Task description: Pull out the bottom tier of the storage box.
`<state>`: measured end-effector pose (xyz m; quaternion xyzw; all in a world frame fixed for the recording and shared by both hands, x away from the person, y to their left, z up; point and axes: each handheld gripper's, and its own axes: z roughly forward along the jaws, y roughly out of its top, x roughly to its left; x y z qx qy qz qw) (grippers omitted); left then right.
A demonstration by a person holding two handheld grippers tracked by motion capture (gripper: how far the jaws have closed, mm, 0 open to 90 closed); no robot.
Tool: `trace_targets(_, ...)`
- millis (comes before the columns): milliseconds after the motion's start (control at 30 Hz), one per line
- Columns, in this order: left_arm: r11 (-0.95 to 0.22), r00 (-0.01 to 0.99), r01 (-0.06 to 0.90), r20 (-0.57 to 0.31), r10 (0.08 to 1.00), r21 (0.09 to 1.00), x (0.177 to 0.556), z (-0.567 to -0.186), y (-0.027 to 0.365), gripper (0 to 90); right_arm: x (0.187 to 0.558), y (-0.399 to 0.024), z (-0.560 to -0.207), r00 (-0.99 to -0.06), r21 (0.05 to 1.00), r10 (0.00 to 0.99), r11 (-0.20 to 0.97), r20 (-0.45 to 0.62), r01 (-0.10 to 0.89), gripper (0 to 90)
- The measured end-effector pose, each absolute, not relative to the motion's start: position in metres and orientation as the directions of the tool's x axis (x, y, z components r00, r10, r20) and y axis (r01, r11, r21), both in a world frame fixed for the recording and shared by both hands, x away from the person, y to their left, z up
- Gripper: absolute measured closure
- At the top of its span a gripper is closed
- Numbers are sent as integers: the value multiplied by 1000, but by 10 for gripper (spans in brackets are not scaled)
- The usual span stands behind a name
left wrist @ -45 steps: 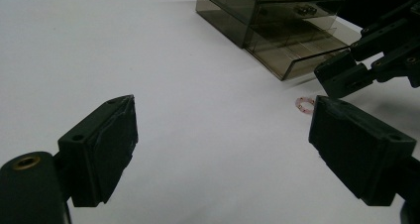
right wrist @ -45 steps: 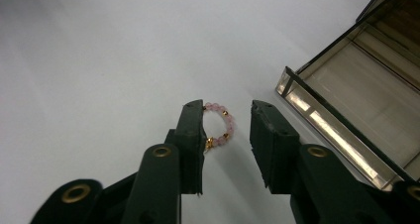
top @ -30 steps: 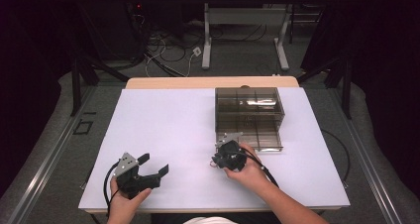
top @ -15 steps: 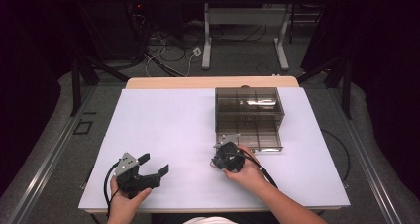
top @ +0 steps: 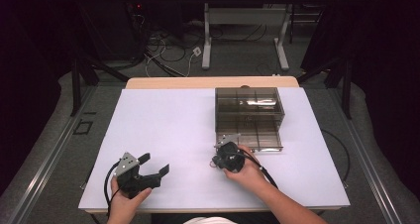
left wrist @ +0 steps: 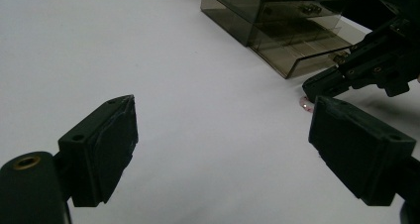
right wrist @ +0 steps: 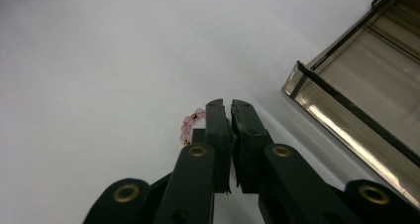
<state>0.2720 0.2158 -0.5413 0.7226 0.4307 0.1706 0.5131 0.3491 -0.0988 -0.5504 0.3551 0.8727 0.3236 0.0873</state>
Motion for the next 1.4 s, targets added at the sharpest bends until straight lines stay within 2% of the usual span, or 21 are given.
trace_targets(567,-115,567,456,-188,802,883,273,-543,215,127,348,-100,-548,-732,637,677,532,76,558,872)
trace_targets(767,-161,560,502,-178,809,850,277,-549,213,148,348,-102,-547,-726,640,683,523,81,563,872)
trace_targets(1400,-147,558,508,-195,806,848,277,-548,213,148,350,-108,-542,-711,660,694,481,116,577,900)
